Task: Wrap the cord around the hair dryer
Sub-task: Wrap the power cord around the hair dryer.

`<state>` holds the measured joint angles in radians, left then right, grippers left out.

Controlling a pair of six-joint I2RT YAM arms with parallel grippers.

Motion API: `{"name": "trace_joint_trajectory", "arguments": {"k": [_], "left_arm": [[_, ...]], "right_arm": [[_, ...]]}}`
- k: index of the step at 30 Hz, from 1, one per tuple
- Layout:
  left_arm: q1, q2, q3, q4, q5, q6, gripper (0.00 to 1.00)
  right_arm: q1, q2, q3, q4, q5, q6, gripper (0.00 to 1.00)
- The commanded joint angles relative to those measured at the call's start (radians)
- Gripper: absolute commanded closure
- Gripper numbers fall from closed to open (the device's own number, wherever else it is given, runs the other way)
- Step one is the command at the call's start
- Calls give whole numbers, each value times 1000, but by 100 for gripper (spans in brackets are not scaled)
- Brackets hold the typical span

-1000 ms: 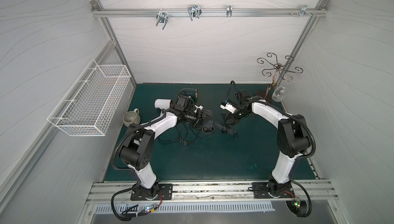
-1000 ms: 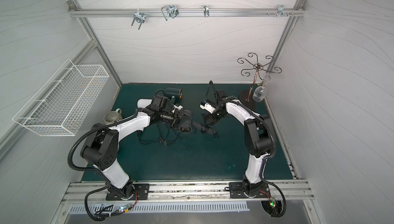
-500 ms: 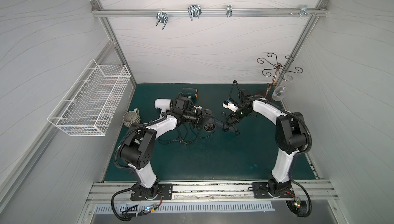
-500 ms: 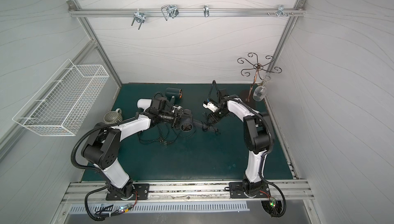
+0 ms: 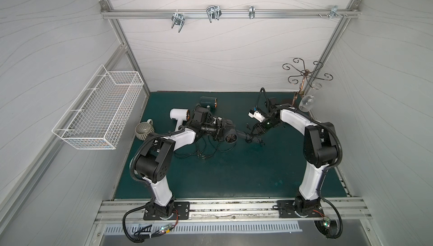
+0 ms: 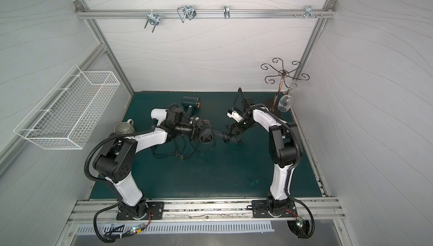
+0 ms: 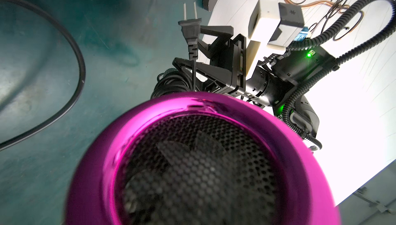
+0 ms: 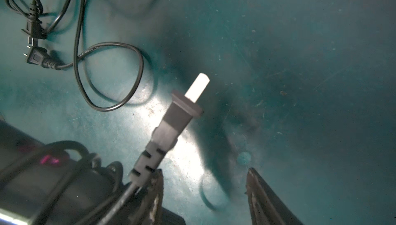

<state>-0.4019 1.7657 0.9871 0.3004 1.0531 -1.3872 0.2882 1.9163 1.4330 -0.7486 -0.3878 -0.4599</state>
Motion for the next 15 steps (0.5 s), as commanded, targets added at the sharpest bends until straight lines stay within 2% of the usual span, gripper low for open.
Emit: {"name": "trace_joint_trajectory", "arguments": {"k": [1,15], "left_arm": [[2,2,18,155,38,-67,100],[2,21,24,175,60,-85,100]], "right_arm": [[-12,16,33,-47,-36,3,38],[-57,3,27,-54,-59,23,34]]}}
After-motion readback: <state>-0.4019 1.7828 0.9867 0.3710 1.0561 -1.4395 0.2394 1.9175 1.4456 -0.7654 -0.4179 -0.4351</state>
